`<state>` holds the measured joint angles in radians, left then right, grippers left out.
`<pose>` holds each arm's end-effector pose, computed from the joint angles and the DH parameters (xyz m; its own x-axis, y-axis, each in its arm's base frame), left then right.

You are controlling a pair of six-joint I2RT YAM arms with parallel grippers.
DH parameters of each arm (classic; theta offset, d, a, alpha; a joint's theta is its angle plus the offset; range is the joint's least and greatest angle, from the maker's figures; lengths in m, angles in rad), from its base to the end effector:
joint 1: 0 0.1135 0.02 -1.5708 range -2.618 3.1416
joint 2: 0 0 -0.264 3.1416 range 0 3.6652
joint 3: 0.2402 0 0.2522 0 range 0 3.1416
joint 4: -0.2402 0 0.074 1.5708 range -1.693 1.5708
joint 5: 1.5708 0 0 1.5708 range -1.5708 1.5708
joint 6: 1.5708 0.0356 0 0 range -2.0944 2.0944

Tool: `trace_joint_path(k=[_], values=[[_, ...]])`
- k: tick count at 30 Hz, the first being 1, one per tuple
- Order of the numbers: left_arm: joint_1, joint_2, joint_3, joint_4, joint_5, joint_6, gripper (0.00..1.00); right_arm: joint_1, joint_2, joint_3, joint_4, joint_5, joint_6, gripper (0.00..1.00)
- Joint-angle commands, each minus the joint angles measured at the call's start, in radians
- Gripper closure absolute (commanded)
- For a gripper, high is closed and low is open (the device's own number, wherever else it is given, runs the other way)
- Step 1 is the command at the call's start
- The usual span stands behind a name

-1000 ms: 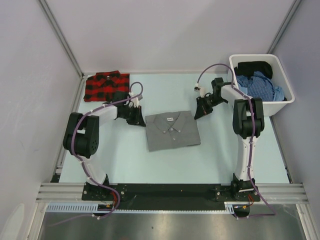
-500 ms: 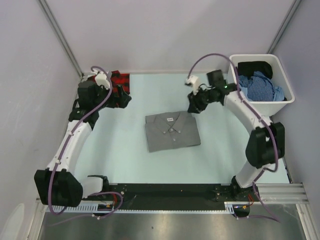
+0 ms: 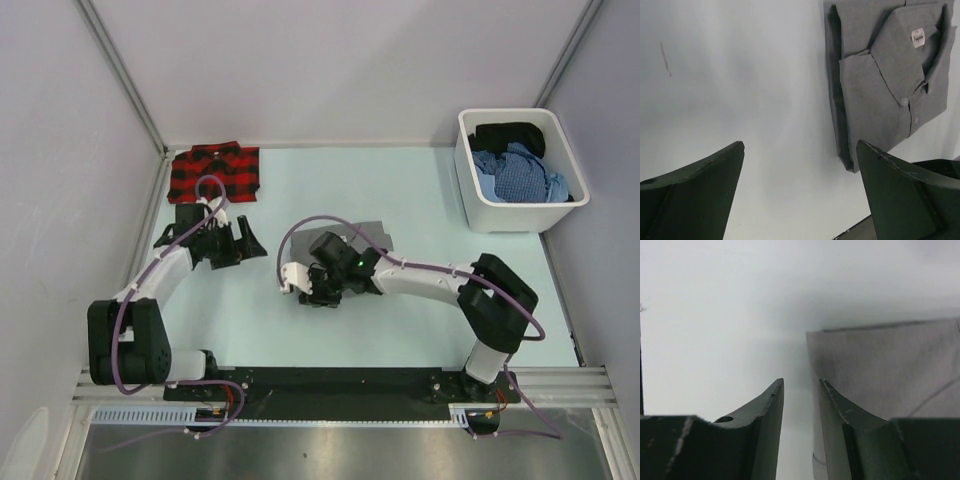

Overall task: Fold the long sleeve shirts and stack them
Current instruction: Neatly place the folded shirt to the corner

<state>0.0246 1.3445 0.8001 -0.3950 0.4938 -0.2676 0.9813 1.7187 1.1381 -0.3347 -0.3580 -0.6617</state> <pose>0.2639 -0.0104 0.2102 -0.8465 -0.2537 -0.4681 0.0355 0.8503 -0.5251 0.1909 0.3079 0.2053 0.2036 -0.7307 -0.6516 -0.9787 -0.1341 -0.1554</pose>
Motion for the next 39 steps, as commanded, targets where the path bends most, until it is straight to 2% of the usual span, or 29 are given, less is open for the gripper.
trace_joint_path(k=[1,8,16,19,22,27,31,35,39], values=[[0.000,-0.048,-0.019,0.036,0.081,-0.019,0.01,0.066,0.028,-0.018,0.178,0.111,-0.045,0.62],[0.000,-0.008,-0.018,0.039,0.100,-0.022,0.01,0.102,0.102,-0.008,0.212,0.136,-0.062,0.67],[0.001,0.007,-0.074,0.064,0.121,-0.047,0.01,0.059,0.191,0.018,0.260,0.166,-0.076,0.70],[0.000,0.015,-0.126,0.116,0.176,-0.077,0.01,0.046,0.197,0.031,0.249,0.169,-0.084,0.80],[0.000,0.050,-0.153,0.183,0.239,-0.113,0.01,0.037,0.185,0.029,0.249,0.159,-0.087,1.00],[-0.003,0.111,-0.170,0.269,0.261,-0.177,0.01,0.001,0.125,0.063,0.243,0.077,-0.021,1.00],[-0.011,0.120,-0.242,0.431,0.307,-0.315,0.01,-0.071,0.090,0.115,0.237,-0.044,0.082,1.00],[-0.048,0.160,-0.282,0.650,0.336,-0.453,0.01,-0.096,0.075,0.120,0.232,-0.076,0.116,1.00],[-0.068,0.206,-0.286,0.804,0.344,-0.594,0.01,-0.105,0.071,0.123,0.220,-0.093,0.119,1.00]])
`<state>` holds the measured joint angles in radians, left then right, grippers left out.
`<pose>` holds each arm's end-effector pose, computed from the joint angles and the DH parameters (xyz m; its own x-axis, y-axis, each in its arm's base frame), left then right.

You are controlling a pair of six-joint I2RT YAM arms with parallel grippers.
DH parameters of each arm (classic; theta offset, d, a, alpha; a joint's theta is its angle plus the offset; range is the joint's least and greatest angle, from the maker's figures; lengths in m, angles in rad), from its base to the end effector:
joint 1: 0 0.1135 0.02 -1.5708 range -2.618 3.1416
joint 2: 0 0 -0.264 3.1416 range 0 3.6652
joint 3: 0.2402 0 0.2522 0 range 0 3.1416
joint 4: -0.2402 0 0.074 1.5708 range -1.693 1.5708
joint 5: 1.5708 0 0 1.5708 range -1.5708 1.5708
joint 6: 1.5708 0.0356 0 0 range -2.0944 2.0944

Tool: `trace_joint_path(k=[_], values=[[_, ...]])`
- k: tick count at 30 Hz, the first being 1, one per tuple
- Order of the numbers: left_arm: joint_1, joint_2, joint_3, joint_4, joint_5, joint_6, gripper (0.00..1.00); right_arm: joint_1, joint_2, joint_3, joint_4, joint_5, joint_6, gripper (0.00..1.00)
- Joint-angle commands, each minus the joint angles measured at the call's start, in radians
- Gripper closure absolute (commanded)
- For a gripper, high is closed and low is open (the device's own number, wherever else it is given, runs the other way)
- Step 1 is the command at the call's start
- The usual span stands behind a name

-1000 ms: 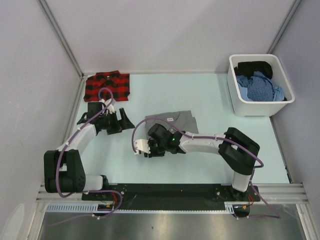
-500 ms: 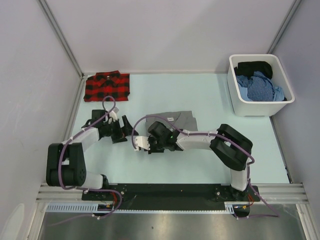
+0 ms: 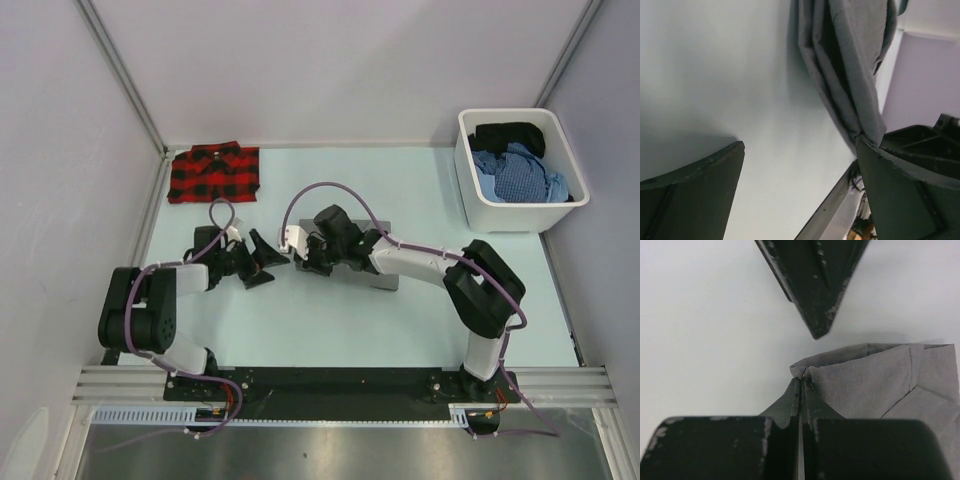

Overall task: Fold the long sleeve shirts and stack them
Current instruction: Neatly place the folded shirt to the corner

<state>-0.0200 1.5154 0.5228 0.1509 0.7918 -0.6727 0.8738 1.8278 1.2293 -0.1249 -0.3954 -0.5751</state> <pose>0.2549 -0.0304 0.1309 -0.8873 -0.4201 -0.1904 -0.0829 0.5513 -0.8302 0.2484 0.3181 0.2097 0.1291 -0.6277 -0.7677 -0.9804 0.0353 -0.1938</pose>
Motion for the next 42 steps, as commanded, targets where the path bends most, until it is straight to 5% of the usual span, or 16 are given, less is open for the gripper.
trace_joint_path(k=[1,15,26,29,30,31,32,35,36,37,39,42], values=[[-0.029,0.051,-0.006,0.289,0.046,-0.214,0.00,0.002,-0.039,0.035,0.008,-0.057,0.034,1.00],[-0.173,0.267,0.048,0.523,-0.049,-0.455,0.01,0.001,-0.035,0.059,0.008,-0.051,0.063,1.00],[-0.207,0.414,0.241,0.397,-0.078,-0.391,0.50,-0.001,0.007,0.101,0.076,-0.028,0.113,1.00],[-0.207,0.462,0.315,0.320,-0.089,-0.306,0.75,-0.004,0.013,0.114,0.093,-0.028,0.133,1.00],[-0.207,0.479,0.371,0.271,-0.086,-0.273,0.94,-0.006,0.021,0.119,0.091,-0.025,0.139,1.00],[-0.207,0.499,0.402,0.224,-0.103,-0.202,1.00,-0.009,0.021,0.128,0.087,-0.023,0.145,1.00],[-0.204,0.508,0.467,0.170,-0.115,-0.162,1.00,-0.016,0.021,0.131,0.081,-0.008,0.159,0.95],[-0.190,0.517,0.619,-0.042,-0.176,-0.001,1.00,-0.060,-0.005,0.125,0.048,0.026,0.188,0.62],[-0.186,0.516,0.658,-0.119,-0.199,0.034,1.00,-0.079,-0.027,0.119,0.038,0.027,0.220,0.43],[-0.178,0.516,0.696,-0.143,-0.221,0.100,1.00,-0.100,-0.041,0.115,0.025,0.023,0.228,0.36],[-0.152,0.519,0.807,-0.226,-0.264,0.157,1.00,-0.155,-0.065,0.098,-0.020,0.020,0.241,0.01],[-0.118,0.554,0.969,-0.287,-0.318,0.264,1.00,-0.220,-0.117,0.056,-0.056,0.032,0.244,0.00]])
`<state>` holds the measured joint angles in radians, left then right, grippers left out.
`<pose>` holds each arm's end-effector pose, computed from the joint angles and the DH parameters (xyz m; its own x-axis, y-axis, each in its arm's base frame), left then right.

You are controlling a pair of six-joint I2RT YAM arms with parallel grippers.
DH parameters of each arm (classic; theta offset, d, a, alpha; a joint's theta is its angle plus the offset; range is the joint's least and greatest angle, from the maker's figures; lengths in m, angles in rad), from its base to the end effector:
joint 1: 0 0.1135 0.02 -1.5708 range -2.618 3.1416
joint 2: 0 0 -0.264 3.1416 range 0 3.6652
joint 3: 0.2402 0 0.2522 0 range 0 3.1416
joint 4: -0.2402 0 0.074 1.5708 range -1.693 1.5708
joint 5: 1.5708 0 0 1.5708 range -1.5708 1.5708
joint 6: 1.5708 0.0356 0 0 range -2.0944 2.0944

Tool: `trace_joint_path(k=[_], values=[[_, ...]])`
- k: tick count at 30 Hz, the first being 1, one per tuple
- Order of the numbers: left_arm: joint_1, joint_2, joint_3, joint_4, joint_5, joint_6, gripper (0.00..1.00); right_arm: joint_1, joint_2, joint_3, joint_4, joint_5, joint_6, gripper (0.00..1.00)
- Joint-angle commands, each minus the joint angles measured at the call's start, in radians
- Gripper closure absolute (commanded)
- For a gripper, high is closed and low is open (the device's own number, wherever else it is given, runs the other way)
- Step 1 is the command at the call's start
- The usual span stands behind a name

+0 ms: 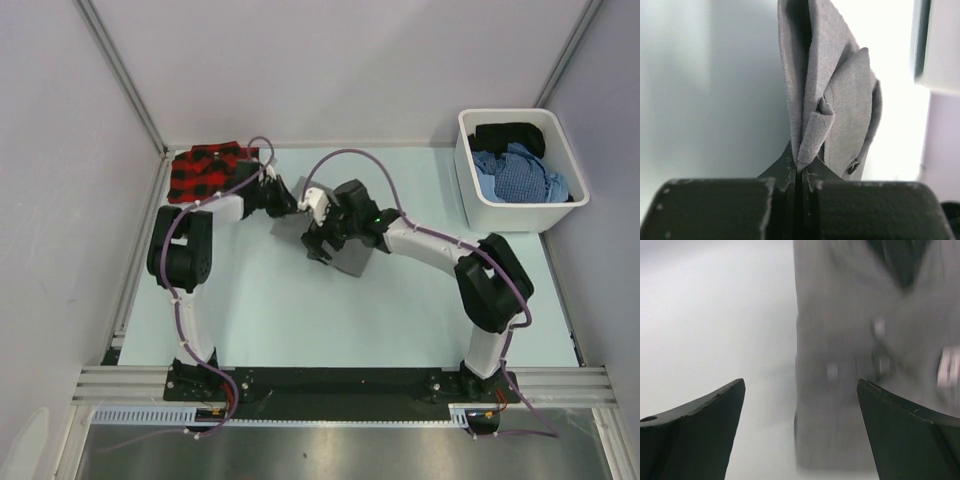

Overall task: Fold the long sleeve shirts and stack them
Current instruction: Neatly place the folded shirt to the corner

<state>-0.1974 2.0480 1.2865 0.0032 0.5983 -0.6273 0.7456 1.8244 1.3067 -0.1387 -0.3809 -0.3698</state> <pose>0.4227 -0.1050 0.1513 -0.8764 -0.3193 -0.3604 0.0600 0.6702 -0.7397 0.2949 0.2903 0.2346 -0.1122 -0.5603 -0.8206 -0.9510 0.3000 -0.0748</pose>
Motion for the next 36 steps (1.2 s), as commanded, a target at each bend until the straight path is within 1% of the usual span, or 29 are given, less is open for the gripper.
trace_joint_path(k=[1,2,3,4,6,7,11,16,21,29,32,36], values=[[0.078,0.035,0.253,-0.158,-0.135,0.257,1.00,-0.106,-0.128,-0.030,-0.051,0.019,0.035,0.00],[0.085,0.053,0.299,-0.173,-0.144,0.283,1.00,-0.120,-0.137,-0.041,-0.056,0.023,0.035,0.00],[0.090,0.087,0.398,-0.221,-0.170,0.311,1.00,-0.130,-0.142,-0.066,-0.065,0.025,0.034,0.01],[0.098,0.101,0.439,-0.230,-0.173,0.366,1.00,-0.150,-0.146,-0.078,-0.070,0.034,0.029,0.00],[0.116,0.119,0.534,-0.270,-0.198,0.425,1.00,-0.163,-0.163,-0.098,-0.067,0.042,0.028,0.00],[0.124,0.133,0.560,-0.281,-0.199,0.467,1.00,-0.172,-0.171,-0.113,-0.068,0.037,0.026,0.00],[0.177,0.147,0.671,-0.324,-0.203,0.540,1.00,-0.176,-0.195,-0.138,-0.068,0.039,0.006,0.00],[0.246,0.127,0.735,-0.344,-0.174,0.621,1.00,-0.178,-0.198,-0.144,-0.073,0.037,0.002,0.00],[0.285,0.127,0.823,-0.411,-0.143,0.684,1.00,-0.180,-0.201,-0.152,-0.067,0.039,-0.003,0.00],[0.306,0.084,0.832,-0.427,-0.137,0.738,1.00,-0.180,-0.212,-0.161,-0.061,0.042,-0.011,0.00],[0.314,0.074,0.847,-0.439,-0.105,0.741,1.00,-0.180,-0.215,-0.167,-0.058,0.046,-0.015,0.00],[0.317,0.037,0.843,-0.443,-0.020,0.742,1.00,-0.178,-0.218,-0.167,-0.062,0.050,-0.021,0.00]])
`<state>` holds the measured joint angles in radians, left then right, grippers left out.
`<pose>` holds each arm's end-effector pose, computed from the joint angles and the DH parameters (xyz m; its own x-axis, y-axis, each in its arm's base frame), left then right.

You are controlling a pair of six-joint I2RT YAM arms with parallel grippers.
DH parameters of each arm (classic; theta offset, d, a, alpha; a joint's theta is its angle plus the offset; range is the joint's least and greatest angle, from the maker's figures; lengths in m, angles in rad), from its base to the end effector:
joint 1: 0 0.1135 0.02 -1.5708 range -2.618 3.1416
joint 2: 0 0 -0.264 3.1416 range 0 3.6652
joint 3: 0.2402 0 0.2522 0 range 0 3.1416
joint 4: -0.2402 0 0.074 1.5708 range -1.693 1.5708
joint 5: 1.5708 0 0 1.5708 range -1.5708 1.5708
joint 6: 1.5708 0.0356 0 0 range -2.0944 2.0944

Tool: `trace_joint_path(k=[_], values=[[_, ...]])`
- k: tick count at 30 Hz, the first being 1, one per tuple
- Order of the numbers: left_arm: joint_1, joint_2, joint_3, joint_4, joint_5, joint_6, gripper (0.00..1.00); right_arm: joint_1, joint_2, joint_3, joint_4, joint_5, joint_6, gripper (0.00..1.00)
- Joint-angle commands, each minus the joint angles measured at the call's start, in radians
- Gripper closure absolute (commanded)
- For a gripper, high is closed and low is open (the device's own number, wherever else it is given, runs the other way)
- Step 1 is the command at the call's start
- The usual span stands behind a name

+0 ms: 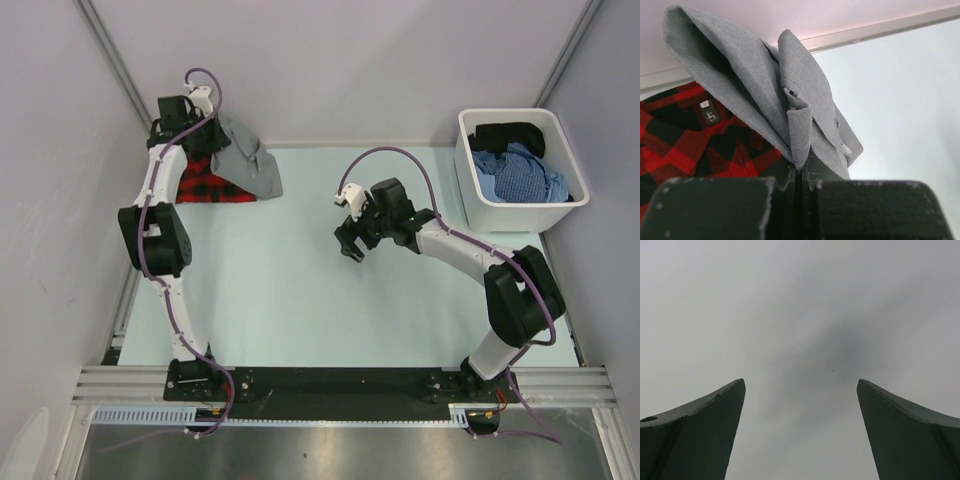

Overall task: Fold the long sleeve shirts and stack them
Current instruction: Neatly place the folded shirt to the corner

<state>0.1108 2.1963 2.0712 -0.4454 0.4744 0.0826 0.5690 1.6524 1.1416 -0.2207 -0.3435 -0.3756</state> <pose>0.5127 0.0407 0.2994 -0.5115 0.0169 -0.8591 0.3271 0.9284 -0.1764 0.3007 0.2065 0.2374 -0.2600 -0.5763 -0.7748 -0.8748 0.4803 -0.0637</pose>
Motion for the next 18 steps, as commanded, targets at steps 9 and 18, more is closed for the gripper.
trace_joint_path(k=[9,18], values=[[0.020,-0.168,0.032,0.002,0.185,0.036,1.00,-0.003,-0.045,0.000,0.018,0.014,-0.020,0.00],[0.043,-0.156,0.030,0.011,0.158,0.031,1.00,0.002,-0.028,0.015,0.026,0.015,-0.017,0.00]])
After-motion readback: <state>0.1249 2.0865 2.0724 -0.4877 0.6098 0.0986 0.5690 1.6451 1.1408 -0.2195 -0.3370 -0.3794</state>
